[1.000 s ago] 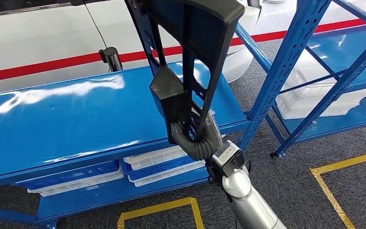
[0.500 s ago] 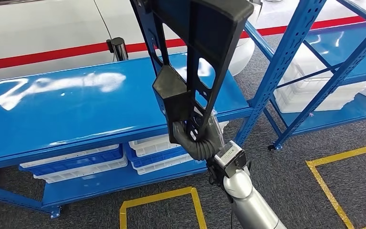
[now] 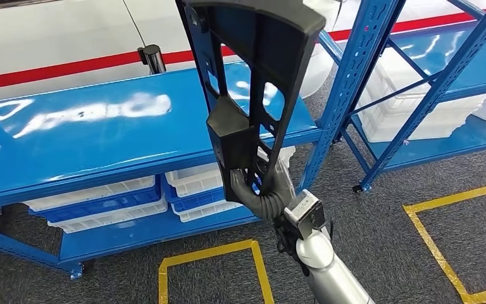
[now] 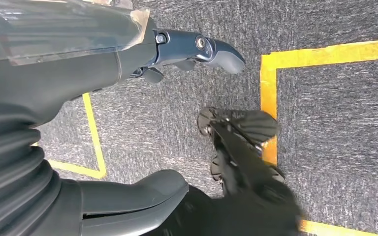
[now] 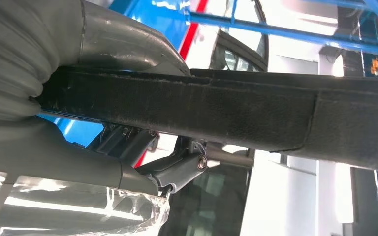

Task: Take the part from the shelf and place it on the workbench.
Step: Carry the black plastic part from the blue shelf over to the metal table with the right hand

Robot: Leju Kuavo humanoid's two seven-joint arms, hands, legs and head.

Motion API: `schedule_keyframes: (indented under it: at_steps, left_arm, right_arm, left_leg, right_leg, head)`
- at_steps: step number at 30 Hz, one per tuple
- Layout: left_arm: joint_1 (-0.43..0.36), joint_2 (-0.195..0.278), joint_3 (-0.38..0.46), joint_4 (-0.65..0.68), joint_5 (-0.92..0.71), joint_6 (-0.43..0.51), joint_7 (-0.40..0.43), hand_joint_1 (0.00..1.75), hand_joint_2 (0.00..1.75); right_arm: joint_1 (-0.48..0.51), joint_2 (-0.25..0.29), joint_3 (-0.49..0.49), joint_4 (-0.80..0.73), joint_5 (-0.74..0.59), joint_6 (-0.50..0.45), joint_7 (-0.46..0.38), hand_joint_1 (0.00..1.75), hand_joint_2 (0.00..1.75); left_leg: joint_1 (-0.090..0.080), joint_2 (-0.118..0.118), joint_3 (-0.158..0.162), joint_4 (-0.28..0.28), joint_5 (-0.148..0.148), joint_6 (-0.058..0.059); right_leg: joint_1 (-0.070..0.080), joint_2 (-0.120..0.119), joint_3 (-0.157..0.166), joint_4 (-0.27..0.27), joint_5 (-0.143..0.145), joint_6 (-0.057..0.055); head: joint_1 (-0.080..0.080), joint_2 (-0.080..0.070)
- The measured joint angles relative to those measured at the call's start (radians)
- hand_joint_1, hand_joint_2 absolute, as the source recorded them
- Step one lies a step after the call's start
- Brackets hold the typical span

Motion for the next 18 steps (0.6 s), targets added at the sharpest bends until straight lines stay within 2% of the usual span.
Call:
schedule_keyframes:
  at_steps: [1, 2, 5, 6, 7, 9, 10, 11, 12, 13, 14, 15, 16, 17, 18]
  left_arm:
    - [0.000, 0.000, 0.000, 0.000, 0.000, 0.000, -0.002, 0.00, 1.75]
    - [0.000, 0.000, 0.000, 0.000, 0.000, 0.000, -0.003, 0.00, 1.75]
    - [0.000, -0.001, 0.000, 0.000, 0.000, 0.000, -0.004, 0.00, 1.75]
    - [0.000, -0.002, 0.000, 0.000, 0.000, 0.000, -0.004, 0.00, 1.75]
    - [0.000, -0.003, 0.000, 0.000, -0.001, 0.000, -0.004, 0.00, 1.75]
    - [-0.001, -0.005, 0.000, 0.000, -0.001, 0.000, -0.005, 0.00, 1.75]
    - [0.000, -0.006, 0.000, 0.000, -0.001, 0.000, -0.005, 0.00, 1.75]
    - [0.000, -0.006, 0.000, 0.000, -0.001, 0.000, -0.005, 0.00, 1.75]
    - [0.000, -0.007, 0.000, 0.000, -0.001, 0.001, -0.006, 0.00, 1.75]
    - [0.000, -0.009, 0.000, 0.000, -0.002, 0.002, -0.005, 0.00, 1.75]
    - [-0.001, -0.012, 0.000, 0.000, -0.002, 0.002, -0.004, 0.00, 1.75]
    - [-0.001, -0.016, 0.000, 0.000, -0.002, 0.003, -0.002, 0.00, 1.75]
    - [-0.001, -0.020, 0.000, 0.000, -0.003, 0.003, 0.000, 0.00, 1.75]
    - [-0.001, -0.024, 0.000, 0.000, -0.004, 0.003, 0.001, 0.00, 1.75]
    - [-0.002, -0.027, 0.000, 0.000, -0.005, 0.003, 0.002, 0.00, 1.75]
  right_arm:
    - [0.000, 0.001, 0.000, 0.003, 0.000, 0.001, 0.000, 1.75, 1.75]
    - [0.000, 0.002, 0.000, 0.006, 0.000, 0.002, 0.000, 1.75, 1.75]
    - [0.001, 0.004, 0.000, 0.014, 0.000, 0.004, 0.000, 1.75, 1.75]
    - [0.002, 0.004, 0.000, 0.016, 0.000, 0.004, 0.000, 1.75, 1.75]
    - [0.002, 0.004, 0.001, 0.017, 0.000, 0.004, 0.000, 1.75, 1.75]
    - [0.003, 0.003, 0.002, 0.021, -0.001, 0.004, 0.000, 1.75, 1.75]
    - [0.005, 0.003, 0.002, 0.024, -0.001, 0.004, 0.000, 1.75, 1.75]
    - [0.006, 0.002, 0.002, 0.027, -0.002, 0.004, 0.000, 1.75, 1.75]
    - [0.008, 0.002, 0.003, 0.031, -0.003, 0.004, 0.000, 1.75, 1.75]
    - [0.009, 0.002, 0.003, 0.034, -0.004, 0.005, 0.000, 1.75, 1.75]
    - [0.009, 0.002, 0.003, 0.037, -0.004, 0.005, 0.000, 1.75, 1.75]
    - [0.009, 0.002, 0.003, 0.039, -0.004, 0.005, 0.000, 1.75, 1.75]
    - [0.010, 0.003, 0.004, 0.040, -0.004, 0.005, 0.000, 1.75, 1.75]
    - [0.011, 0.003, 0.003, 0.041, -0.004, 0.005, 0.000, 1.75, 1.75]
    - [0.013, 0.003, 0.003, 0.043, -0.003, 0.005, 0.000, 1.75, 1.75]
  left_leg:
    - [-0.002, -0.002, 0.035, -0.054, 0.008, 0.005]
    - [-0.005, -0.003, 0.051, -0.083, 0.008, 0.009]
    - [-0.011, 0.000, 0.045, -0.099, 0.020, 0.030]
    - [-0.011, 0.002, 0.040, -0.103, 0.029, 0.040]
    - [-0.010, 0.005, 0.034, -0.108, 0.038, 0.049]
    - [-0.012, 0.008, 0.014, -0.107, 0.054, 0.059]
    - [-0.014, 0.009, 0.002, -0.107, 0.062, 0.061]
    - [-0.015, 0.009, -0.009, -0.106, 0.069, 0.061]
    - [-0.015, 0.010, -0.018, -0.105, 0.076, 0.060]
    - [-0.016, 0.010, -0.027, -0.103, 0.082, 0.058]
    - [-0.016, 0.009, -0.035, -0.099, 0.087, 0.055]
    - [-0.018, 0.009, -0.042, -0.094, 0.091, 0.052]
    - [-0.019, 0.008, -0.048, -0.089, 0.095, 0.047]
    - [-0.022, 0.008, -0.054, -0.084, 0.098, 0.042]
    - [-0.023, 0.008, -0.057, -0.081, 0.102, 0.037]
  right_leg:
    - [0.001, 0.000, -0.002, 0.000, 0.004, 0.005]
    - [0.003, -0.001, -0.005, 0.001, 0.009, 0.012]
    - [0.002, -0.001, -0.018, 0.004, 0.016, 0.034]
    - [0.002, -0.001, -0.028, 0.020, 0.004, 0.036]
    - [0.003, -0.001, -0.045, 0.057, -0.023, 0.032]
    - [0.003, 0.000, -0.096, 0.186, -0.098, 0.022]
    - [0.003, 0.000, -0.118, 0.251, -0.127, 0.022]
    - [0.003, 0.000, -0.125, 0.289, -0.139, 0.026]
    - [0.003, 0.000, -0.114, 0.289, -0.136, 0.033]
    - [0.003, 0.000, -0.080, 0.246, -0.118, 0.042]
    - [0.003, -0.001, -0.030, 0.172, -0.096, 0.049]
    - [0.004, -0.001, 0.020, 0.094, -0.080, 0.050]
    - [0.007, 0.000, 0.057, 0.035, -0.068, 0.048]
    - [0.008, 0.001, 0.072, 0.001, -0.064, 0.042]
    - [0.011, 0.003, 0.071, -0.007, -0.064, 0.035]
  head:
    - [0.000, 0.000]
    - [0.001, 0.000]
    - [0.001, 0.000]
    - [0.002, 0.000]
    - [0.002, 0.000]
    - [0.003, 0.000]
    - [0.003, 0.000]
    - [0.003, 0.000]
    - [0.003, 0.000]
    - [0.003, 0.000]
    - [0.003, 0.000]
    - [0.003, 0.000]
    - [0.002, 0.000]
    - [0.003, 0.000]
    - [0.003, 0.000]
